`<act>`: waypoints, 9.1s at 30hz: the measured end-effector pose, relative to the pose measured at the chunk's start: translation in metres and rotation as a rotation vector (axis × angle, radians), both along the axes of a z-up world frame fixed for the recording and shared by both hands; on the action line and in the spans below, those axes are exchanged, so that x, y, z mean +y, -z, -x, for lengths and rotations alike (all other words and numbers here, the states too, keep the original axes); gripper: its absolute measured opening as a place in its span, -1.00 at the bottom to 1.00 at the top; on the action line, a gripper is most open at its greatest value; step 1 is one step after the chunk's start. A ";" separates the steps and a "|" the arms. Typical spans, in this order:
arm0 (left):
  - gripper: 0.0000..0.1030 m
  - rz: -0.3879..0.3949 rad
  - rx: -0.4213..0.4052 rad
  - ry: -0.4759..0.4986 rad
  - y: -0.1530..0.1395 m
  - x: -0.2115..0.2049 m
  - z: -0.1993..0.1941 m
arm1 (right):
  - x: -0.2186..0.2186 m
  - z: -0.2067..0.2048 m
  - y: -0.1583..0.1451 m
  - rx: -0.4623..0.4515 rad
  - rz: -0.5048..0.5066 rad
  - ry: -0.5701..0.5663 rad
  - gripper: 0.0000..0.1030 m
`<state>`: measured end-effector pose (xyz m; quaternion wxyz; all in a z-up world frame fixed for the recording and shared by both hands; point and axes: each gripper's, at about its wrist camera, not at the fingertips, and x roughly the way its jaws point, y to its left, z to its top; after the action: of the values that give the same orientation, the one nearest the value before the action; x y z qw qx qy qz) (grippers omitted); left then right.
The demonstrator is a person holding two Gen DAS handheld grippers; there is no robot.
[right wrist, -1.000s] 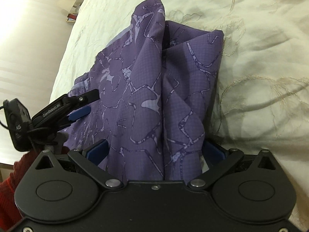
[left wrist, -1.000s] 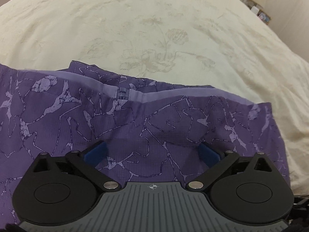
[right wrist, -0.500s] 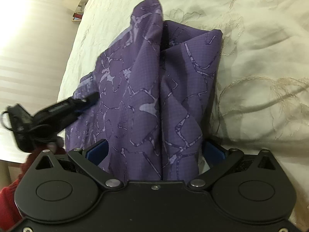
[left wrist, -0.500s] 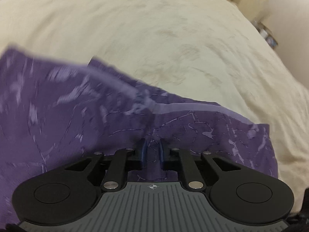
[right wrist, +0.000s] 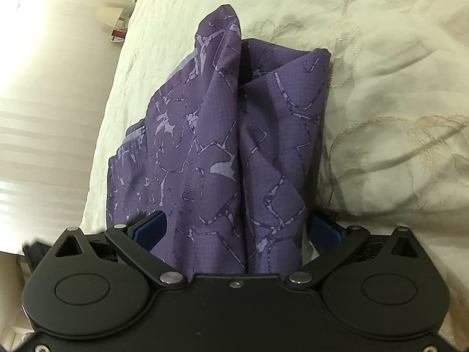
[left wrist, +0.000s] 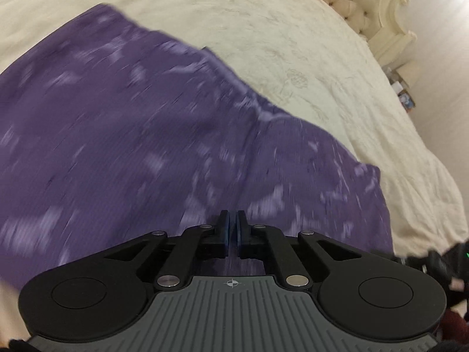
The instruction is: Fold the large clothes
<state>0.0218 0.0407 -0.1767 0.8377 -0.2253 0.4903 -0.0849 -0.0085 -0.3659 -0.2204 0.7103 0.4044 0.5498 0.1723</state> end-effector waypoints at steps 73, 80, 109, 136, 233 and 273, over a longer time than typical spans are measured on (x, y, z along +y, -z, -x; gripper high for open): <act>-0.51 -0.134 -0.042 0.549 -0.010 0.150 -0.051 | 0.300 -0.052 -0.138 -0.310 0.389 -0.077 0.21; -0.51 -0.118 -0.035 0.519 -0.012 0.156 -0.044 | 0.338 -0.126 -0.131 -0.371 0.548 -0.167 0.21; 0.75 0.209 0.131 0.320 0.009 0.224 -0.058 | 0.246 -0.076 -0.075 -0.167 0.375 0.017 0.99; 0.92 0.427 0.205 0.318 0.032 0.163 -0.091 | 0.218 -0.127 -0.051 -0.127 0.038 -0.106 0.21; 0.84 -0.399 -0.078 0.225 -0.183 -0.094 0.039 | 0.103 0.072 -0.274 -0.336 0.804 0.169 0.99; 0.84 -0.424 -0.003 0.235 -0.169 -0.095 0.041 | 0.107 0.075 -0.258 -0.271 0.833 0.145 0.99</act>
<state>-0.0196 -0.0540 -0.0076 0.8512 0.0144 0.5189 -0.0771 -0.0834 -0.2591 0.0373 0.8886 0.0947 0.4444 -0.0628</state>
